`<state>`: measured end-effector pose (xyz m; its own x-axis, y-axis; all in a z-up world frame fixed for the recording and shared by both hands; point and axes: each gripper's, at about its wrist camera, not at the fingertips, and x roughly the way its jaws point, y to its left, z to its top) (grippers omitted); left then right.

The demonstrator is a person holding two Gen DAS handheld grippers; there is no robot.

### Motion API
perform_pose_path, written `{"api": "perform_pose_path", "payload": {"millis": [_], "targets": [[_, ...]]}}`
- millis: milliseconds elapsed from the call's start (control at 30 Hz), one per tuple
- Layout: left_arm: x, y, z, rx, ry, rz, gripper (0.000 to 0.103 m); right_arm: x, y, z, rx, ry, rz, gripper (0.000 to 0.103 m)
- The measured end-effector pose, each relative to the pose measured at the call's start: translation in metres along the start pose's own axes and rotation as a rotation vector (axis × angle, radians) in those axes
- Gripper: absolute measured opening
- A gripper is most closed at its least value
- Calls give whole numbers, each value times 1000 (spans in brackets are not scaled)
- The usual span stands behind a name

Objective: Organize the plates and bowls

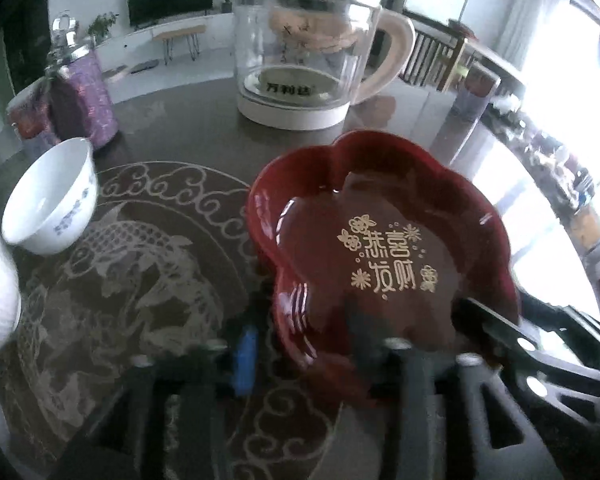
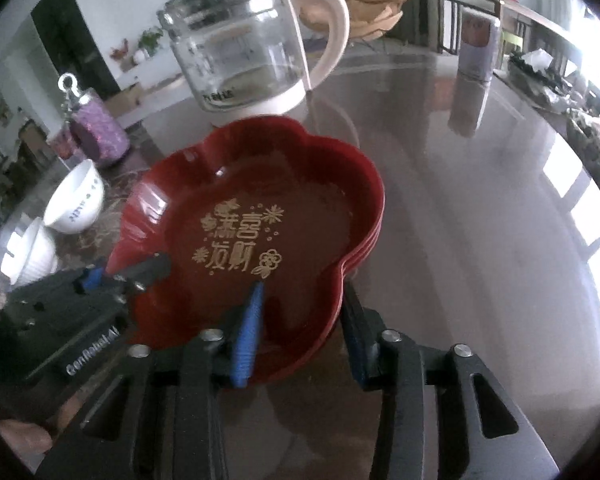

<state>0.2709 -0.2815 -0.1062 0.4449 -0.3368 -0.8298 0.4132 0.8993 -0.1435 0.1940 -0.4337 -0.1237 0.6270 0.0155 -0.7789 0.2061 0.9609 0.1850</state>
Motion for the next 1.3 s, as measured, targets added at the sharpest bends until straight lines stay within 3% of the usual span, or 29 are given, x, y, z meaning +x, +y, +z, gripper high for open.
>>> {"api": "perform_pose_path", "payload": {"millis": [67,133,233,367,567,700,900,1300], "targets": [[-20,4,-5,-8,-58,17,86,-18,1,-3,-4,-47,-5,74],[-45,11,-15,-23,-109,14,90,-34,2,-7,-1,-74,-14,75],[-77,24,-37,-11,-132,18,91,-60,5,-20,14,-133,-49,77],[-106,51,-87,-9,-132,102,92,-89,24,-56,37,-186,-32,82],[-132,89,-162,-44,-104,223,92,-93,69,-132,29,-132,-19,84],[-137,111,-196,-107,-65,216,92,-95,92,-164,-2,-128,-23,84],[-139,124,-218,-125,-50,246,92,-106,114,-172,-79,-169,-62,84],[-162,133,-227,-128,-90,298,92,-115,149,-188,-203,-188,-77,84]]}}
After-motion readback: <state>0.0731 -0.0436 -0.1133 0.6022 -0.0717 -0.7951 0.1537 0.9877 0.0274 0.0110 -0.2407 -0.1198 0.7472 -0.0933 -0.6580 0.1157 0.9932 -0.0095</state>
